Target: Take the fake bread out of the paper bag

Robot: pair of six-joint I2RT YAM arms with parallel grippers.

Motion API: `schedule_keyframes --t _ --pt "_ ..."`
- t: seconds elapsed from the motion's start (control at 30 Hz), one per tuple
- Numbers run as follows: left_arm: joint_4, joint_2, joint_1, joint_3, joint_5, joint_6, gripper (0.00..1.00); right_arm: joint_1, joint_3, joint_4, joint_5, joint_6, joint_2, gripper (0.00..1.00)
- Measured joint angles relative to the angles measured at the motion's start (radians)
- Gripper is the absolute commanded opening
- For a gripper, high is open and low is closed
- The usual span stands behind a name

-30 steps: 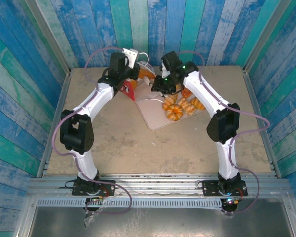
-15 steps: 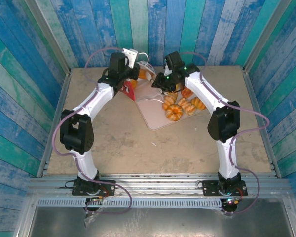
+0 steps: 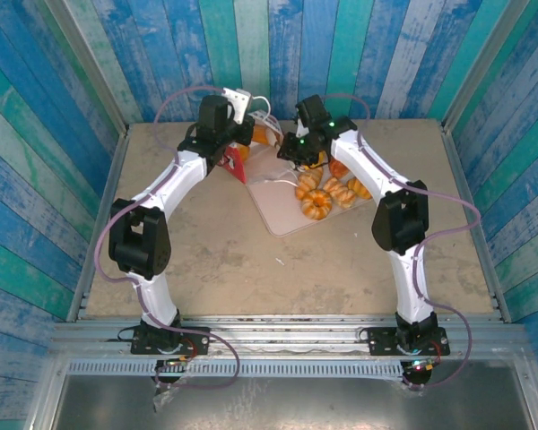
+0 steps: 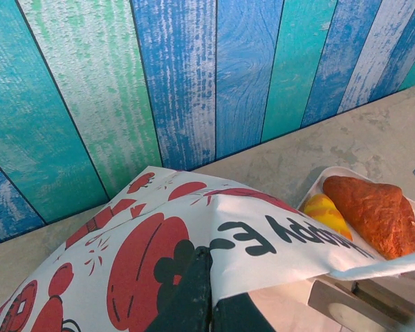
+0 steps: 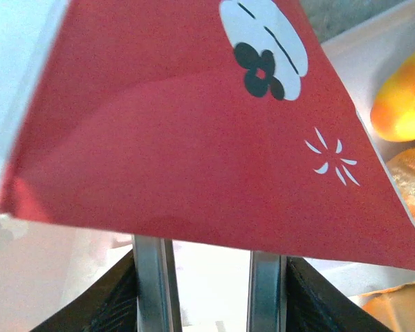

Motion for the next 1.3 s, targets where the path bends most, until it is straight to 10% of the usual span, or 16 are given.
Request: schedule_keyframes --t 0.67,1.3 --pt "-0.014 0.000 0.000 0.006 0.010 0.002 0.00 0.017 0.121 -0.011 0.057 -0.164 0.092 0.47" --pt "-0.023 0.000 0.003 0.011 0.010 -0.005 0.00 0.069 0.116 -0.076 -0.255 -0.212 0.084 0.43"
